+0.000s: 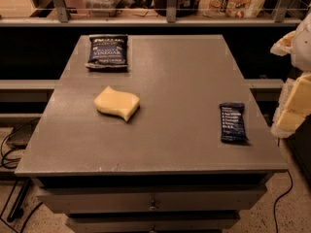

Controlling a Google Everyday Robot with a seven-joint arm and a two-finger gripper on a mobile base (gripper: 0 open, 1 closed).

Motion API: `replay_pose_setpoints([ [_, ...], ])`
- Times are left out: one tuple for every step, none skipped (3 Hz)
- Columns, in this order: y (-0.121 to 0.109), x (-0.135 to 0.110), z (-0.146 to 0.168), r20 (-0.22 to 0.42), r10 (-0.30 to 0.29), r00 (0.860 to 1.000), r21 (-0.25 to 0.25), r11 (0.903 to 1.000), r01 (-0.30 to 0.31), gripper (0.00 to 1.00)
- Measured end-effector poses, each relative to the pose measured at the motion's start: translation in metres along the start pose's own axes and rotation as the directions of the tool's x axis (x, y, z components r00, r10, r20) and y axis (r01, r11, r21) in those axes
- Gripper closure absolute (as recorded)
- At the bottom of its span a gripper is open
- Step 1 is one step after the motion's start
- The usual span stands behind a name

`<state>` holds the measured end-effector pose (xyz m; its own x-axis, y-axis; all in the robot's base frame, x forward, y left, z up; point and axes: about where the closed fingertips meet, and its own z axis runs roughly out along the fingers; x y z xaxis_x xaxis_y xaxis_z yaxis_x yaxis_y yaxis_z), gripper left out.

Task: Move rxbar blueberry near blue chip bag

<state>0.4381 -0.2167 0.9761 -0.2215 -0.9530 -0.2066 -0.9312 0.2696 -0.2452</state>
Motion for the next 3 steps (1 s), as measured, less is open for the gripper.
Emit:
replay_pose_setpoints([
  [-0.002,0.000,0.001,0.006,-0.005,1.000,0.002,1.0000,0.005,0.00],
  [-0.010,-0.001,0.008,0.035,-0.034,0.999,0.009,0.9994,0.034,0.00],
  [-0.030,0.001,0.032,0.130,-0.047,0.990,-0.001,0.9989,0.047,0.00],
])
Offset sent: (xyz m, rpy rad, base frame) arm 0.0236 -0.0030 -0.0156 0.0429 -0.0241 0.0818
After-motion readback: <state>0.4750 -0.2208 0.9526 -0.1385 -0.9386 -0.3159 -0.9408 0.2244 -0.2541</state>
